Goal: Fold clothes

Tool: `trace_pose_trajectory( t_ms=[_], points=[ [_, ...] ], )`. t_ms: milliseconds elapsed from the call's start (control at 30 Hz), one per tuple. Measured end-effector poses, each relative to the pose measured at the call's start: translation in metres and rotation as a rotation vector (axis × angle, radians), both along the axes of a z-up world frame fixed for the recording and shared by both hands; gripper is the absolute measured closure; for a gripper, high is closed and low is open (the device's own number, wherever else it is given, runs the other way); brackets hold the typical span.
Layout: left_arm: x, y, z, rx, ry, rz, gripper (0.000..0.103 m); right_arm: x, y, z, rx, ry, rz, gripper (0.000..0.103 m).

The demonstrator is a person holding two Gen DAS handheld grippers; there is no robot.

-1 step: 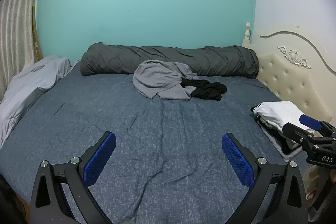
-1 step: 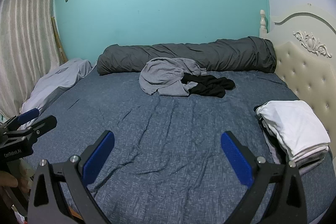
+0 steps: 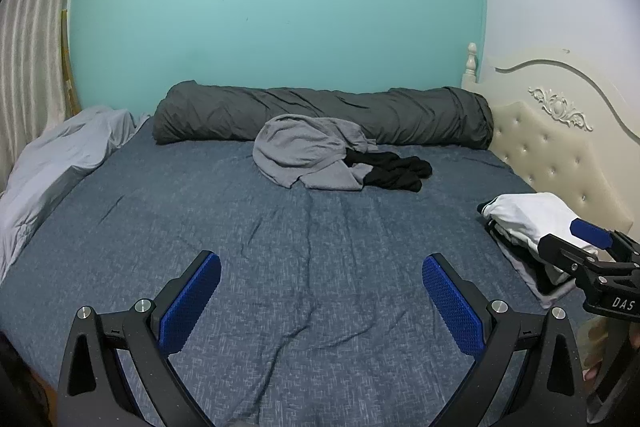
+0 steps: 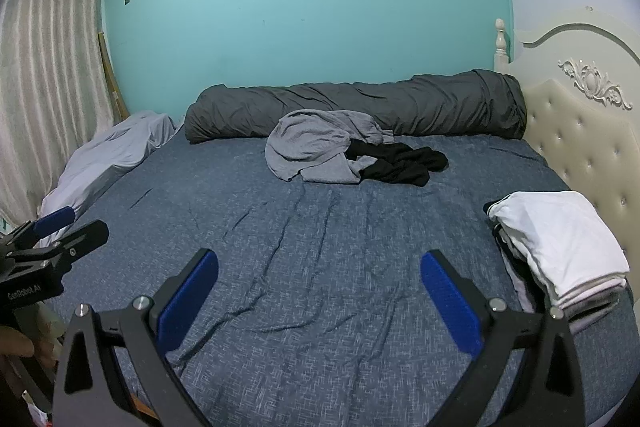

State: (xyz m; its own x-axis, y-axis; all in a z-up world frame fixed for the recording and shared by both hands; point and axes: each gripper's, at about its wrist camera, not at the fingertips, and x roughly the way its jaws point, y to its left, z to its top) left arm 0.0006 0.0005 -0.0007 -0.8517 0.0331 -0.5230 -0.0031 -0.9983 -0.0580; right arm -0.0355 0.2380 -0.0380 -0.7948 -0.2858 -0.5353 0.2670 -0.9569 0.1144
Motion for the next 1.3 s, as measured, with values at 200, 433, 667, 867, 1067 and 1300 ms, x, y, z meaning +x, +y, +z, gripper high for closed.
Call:
trace_pose_trajectory(
  t_ms=[200, 433, 667, 867, 1067, 1300],
  points=[
    [0.004, 0.007, -0.008, -0.029, -0.001, 0.000, 0.000, 0.001, 0.001, 0.001, 0.008, 0.009, -0.002, 0.001],
    [0.000, 0.012, -0.015, -0.018, 0.000, -0.004, 0.000, 0.002, 0.004, 0.004, 0.009, 0.011, -0.006, 0.001],
    [0.002, 0.013, -0.020, -0.017, 0.003, -0.008, 0.000, 0.001, 0.004, 0.004, 0.005, 0.003, -0.007, 0.001],
    [0.003, 0.013, -0.018, -0.014, 0.002, -0.011, 0.000, -0.001, 0.006, 0.004, 0.002, 0.003, -0.010, 0.001],
    [0.005, 0.017, -0.017, -0.018, 0.007, -0.015, 0.000, 0.000, 0.007, 0.003, 0.001, 0.003, -0.009, 0.001],
    [0.003, 0.016, -0.015, -0.022, 0.004, -0.016, 0.000, 0.000, 0.009, 0.002, -0.001, 0.001, -0.013, 0.001]
  ],
)
